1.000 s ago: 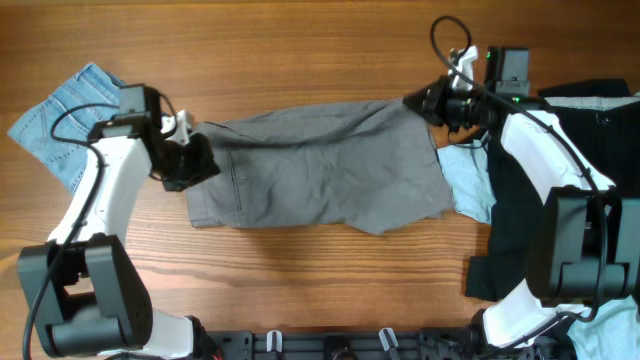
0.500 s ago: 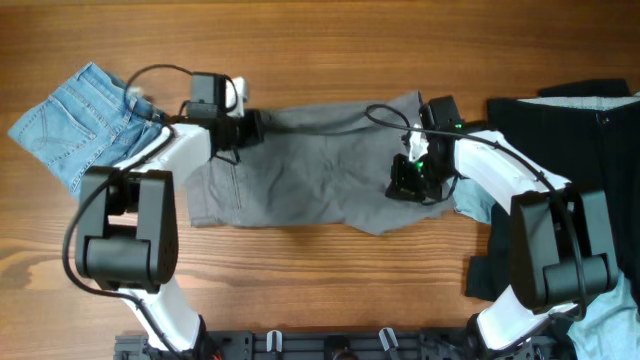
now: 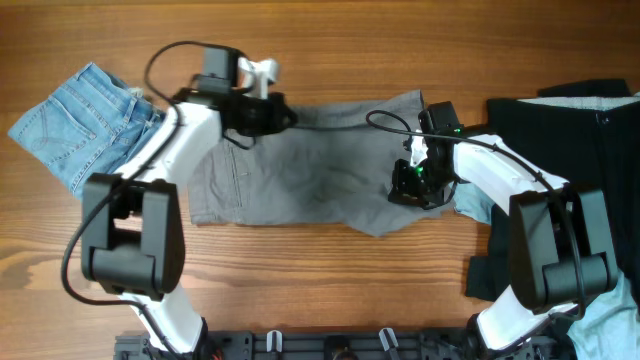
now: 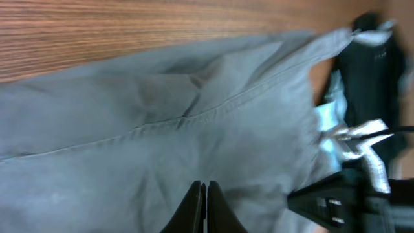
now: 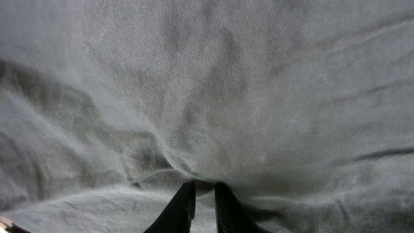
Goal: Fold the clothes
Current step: 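Grasp the shorts' left end with the left gripper and fold it rightward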
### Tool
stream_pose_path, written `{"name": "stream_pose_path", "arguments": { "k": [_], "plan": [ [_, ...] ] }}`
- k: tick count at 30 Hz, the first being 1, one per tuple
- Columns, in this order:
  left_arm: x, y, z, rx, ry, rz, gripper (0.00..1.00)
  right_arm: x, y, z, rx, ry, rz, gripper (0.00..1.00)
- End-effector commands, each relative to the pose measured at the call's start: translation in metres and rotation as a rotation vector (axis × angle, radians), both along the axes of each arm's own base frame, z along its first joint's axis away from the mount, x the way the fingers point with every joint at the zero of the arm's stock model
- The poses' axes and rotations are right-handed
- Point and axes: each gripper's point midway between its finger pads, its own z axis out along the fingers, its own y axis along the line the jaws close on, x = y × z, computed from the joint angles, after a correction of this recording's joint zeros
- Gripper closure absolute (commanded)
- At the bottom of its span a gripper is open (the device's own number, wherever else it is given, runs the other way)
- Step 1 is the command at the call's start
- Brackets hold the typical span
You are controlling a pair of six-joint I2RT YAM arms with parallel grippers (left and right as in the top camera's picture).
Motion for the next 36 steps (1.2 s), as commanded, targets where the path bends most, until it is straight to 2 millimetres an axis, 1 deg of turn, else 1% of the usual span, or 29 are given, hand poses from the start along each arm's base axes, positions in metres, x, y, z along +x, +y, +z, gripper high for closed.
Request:
{"name": "stream_pose_path", "arguments": {
  "k": [1,2,4,5,6,7,9,10,11,12,13,14,15,16,17,18,19,20,22,23,24,26,28,30,31,32,34,35,36],
  "plan": [
    [-0.002,-0.023,-0.026,0.175,-0.068,-0.059,0.96,-0.001,-0.005,-0.002,-0.031,-0.008,-0.003,0.84],
    [-0.003,-0.031,-0.038,0.186,-0.062,-0.071,0.96,0.0,-0.005,-0.002,-0.031,-0.008,-0.003,0.84],
    [0.001,-0.045,-0.065,0.177,-0.028,-0.034,0.96,0.0,-0.005,-0.002,-0.031,-0.009,-0.003,0.84],
    [0.008,-0.051,-0.076,0.155,-0.023,0.0,0.96,0.0,-0.004,-0.002,-0.03,-0.009,-0.003,0.84],
    [0.024,-0.058,-0.082,0.111,-0.046,0.052,0.96,0.0,-0.004,-0.002,-0.03,-0.01,-0.003,0.84],
    [0.033,-0.061,-0.081,0.088,-0.076,0.069,0.96,0.0,-0.004,-0.002,-0.03,-0.009,-0.003,0.84],
    [0.055,-0.058,-0.062,0.046,-0.156,0.104,0.96,-0.001,-0.005,-0.002,-0.031,-0.006,-0.003,0.84],
    [0.064,-0.052,-0.047,0.032,-0.176,0.129,0.96,-0.001,-0.005,-0.002,-0.031,-0.005,-0.003,0.84],
    [0.073,-0.045,-0.028,0.021,-0.193,0.147,0.96,-0.002,-0.005,-0.002,-0.031,-0.003,-0.003,0.84],
    [0.079,-0.034,-0.004,0.015,-0.204,0.169,0.94,-0.004,-0.002,0.0,-0.011,0.008,-0.002,0.83],
    [0.079,-0.025,0.018,0.012,-0.205,0.17,0.87,-0.005,0.001,0.002,0.006,0.017,0.0,0.83],
    [0.071,-0.013,0.042,0.028,-0.213,0.143,0.8,-0.005,0.003,0.006,0.026,0.013,0.018,0.83],
    [0.061,-0.001,0.059,0.063,-0.214,0.121,0.72,-0.002,0.008,0.014,0.059,-0.009,0.044,0.81],
    [0.05,0.011,0.07,0.093,-0.209,0.106,0.62,0.001,0.01,0.02,0.07,-0.03,0.053,0.8],
    [0.029,0.036,0.082,0.157,-0.178,0.112,0.53,0.01,0.011,0.03,0.076,-0.071,0.055,0.8],
    [0.013,0.06,0.086,0.225,-0.128,0.161,0.5,0.018,0.013,0.04,0.084,-0.12,0.064,0.8],
    [-0.009,0.094,0.084,0.326,-0.045,0.226,0.48,0.027,0.014,0.048,0.092,-0.173,0.066,0.77],
    [-0.025,0.116,0.081,0.383,0.022,0.272,0.48,0.033,0.015,0.051,0.093,-0.204,0.067,0.76],
    [-0.056,0.147,0.069,0.43,0.182,0.319,0.47,0.041,0.008,0.047,0.045,-0.222,0.029,0.77],
    [-0.07,0.159,0.06,0.432,0.264,0.342,0.47,0.044,-0.001,0.041,-0.014,-0.215,-0.006,0.81],
    [-0.084,0.169,0.048,0.428,0.342,0.362,0.43,0.045,-0.008,0.035,-0.058,-0.209,-0.022,0.83],
    [-0.102,0.176,0.029,0.383,0.431,0.383,0.38,0.044,-0.018,0.024,-0.116,-0.187,-0.045,0.84],
    [-0.118,0.182,0.004,0.354,0.498,0.404,0.32,0.041,-0.022,0.011,-0.134,-0.144,-0.057,0.84],
    [-0.129,0.187,-0.019,0.348,0.527,0.42,0.23,0.035,-0.025,-0.004,-0.146,-0.084,-0.084,0.84],
    [-0.133,0.189,-0.032,0.346,0.527,0.429,0.16,0.032,-0.026,-0.011,-0.151,-0.06,-0.086,0.84],
    [-0.135,0.19,-0.043,0.343,0.519,0.437,0.13,0.029,-0.025,-0.017,-0.15,-0.038,-0.086,0.84],
    [-0.134,0.191,-0.059,0.341,0.485,0.445,0.1,0.024,-0.019,-0.025,-0.117,0.0,-0.081,0.84],
    [-0.132,0.191,-0.067,0.343,0.46,0.45,0.09,0.023,-0.017,-0.025,-0.099,0.007,-0.077,0.84],
    [-0.131,0.193,-0.07,0.347,0.448,0.454,0.09,0.023,-0.016,-0.025,-0.097,0.007,-0.077,0.84]
  ]
}}
